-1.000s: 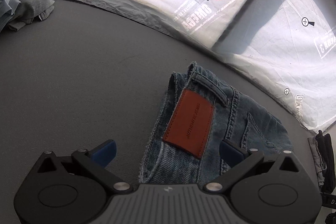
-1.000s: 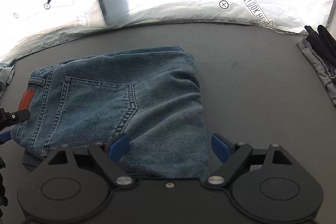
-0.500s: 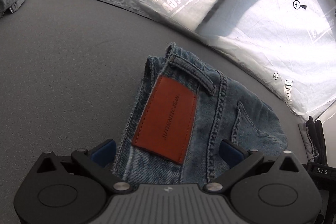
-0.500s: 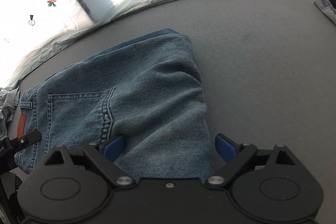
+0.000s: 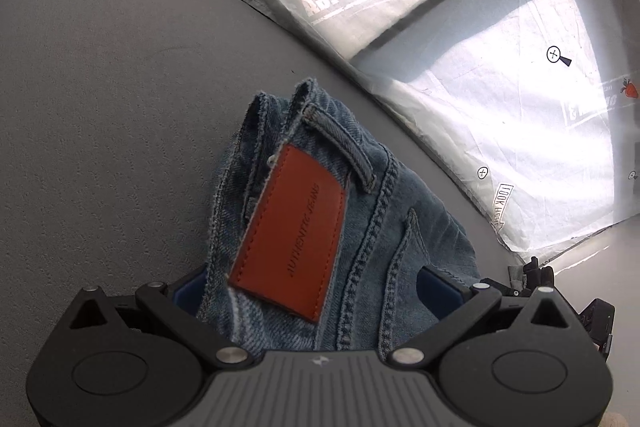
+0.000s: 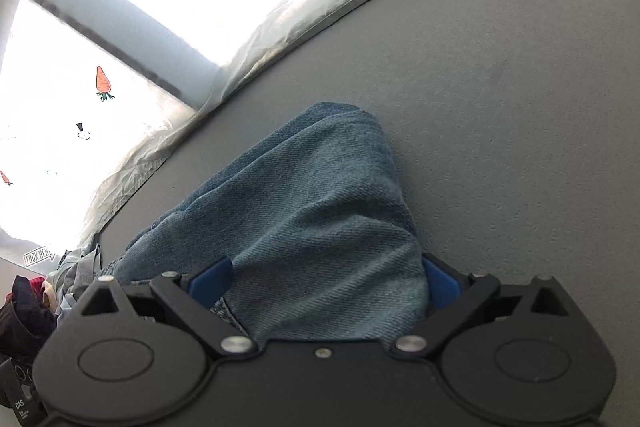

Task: Fold clothes
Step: 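Grasp the folded jeans with both grippers and lift them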

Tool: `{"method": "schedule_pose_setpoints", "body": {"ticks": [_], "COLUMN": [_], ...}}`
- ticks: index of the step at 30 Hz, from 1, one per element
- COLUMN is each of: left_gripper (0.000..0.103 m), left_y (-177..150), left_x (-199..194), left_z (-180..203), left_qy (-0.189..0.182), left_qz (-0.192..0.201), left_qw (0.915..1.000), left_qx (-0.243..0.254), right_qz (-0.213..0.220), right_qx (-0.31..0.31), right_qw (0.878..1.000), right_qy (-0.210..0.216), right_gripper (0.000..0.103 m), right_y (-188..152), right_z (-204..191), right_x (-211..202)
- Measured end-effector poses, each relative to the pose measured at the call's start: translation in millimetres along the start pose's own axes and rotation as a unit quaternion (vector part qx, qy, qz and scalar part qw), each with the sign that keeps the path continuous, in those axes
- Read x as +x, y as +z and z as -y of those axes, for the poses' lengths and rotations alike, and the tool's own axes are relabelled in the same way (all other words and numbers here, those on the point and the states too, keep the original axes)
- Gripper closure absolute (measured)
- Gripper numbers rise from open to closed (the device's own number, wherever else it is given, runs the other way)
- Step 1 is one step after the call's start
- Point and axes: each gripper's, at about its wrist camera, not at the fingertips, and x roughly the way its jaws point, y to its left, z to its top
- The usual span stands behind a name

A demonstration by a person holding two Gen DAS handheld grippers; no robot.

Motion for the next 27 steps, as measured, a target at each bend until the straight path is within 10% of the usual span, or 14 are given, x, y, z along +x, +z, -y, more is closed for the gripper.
{"method": "schedule_pose_setpoints", "body": {"ticks": [7,9,21,27], "left_gripper": [0.002,0.002,0.065,0.066], "left_y": [-9.4,-12.7,-77.1,-105.3], "left_x": [5.3,3.0,-51.3,-75.5], "left_z": [19.5,22.2,60.5,90.0], "left_qy": [-0.006,-0.016,-0.048,-0.089], "left_qz": [-0.018,-0.02,-0.02,-0.035], "left_qw": [0.9996,0.9996,0.9982,0.994], "left_qx": [0.022,0.015,0.03,0.052], "right_qz": [-0.058,-0.053,0.008,0.051], "right_qx": [0.058,0.062,0.066,0.093], "right_qw": [0.992,0.992,0.988,0.981], "right_qy": [0.092,0.091,0.139,0.16], "right_gripper": [0.036,0.066,0.077,0.077], "right_y": [-5.6,-13.1,-69.0,-96.9], "right_z": [9.4,9.4,-13.6,-7.5], "right_x": [7.5,2.4,-90.4,-157.5]}}
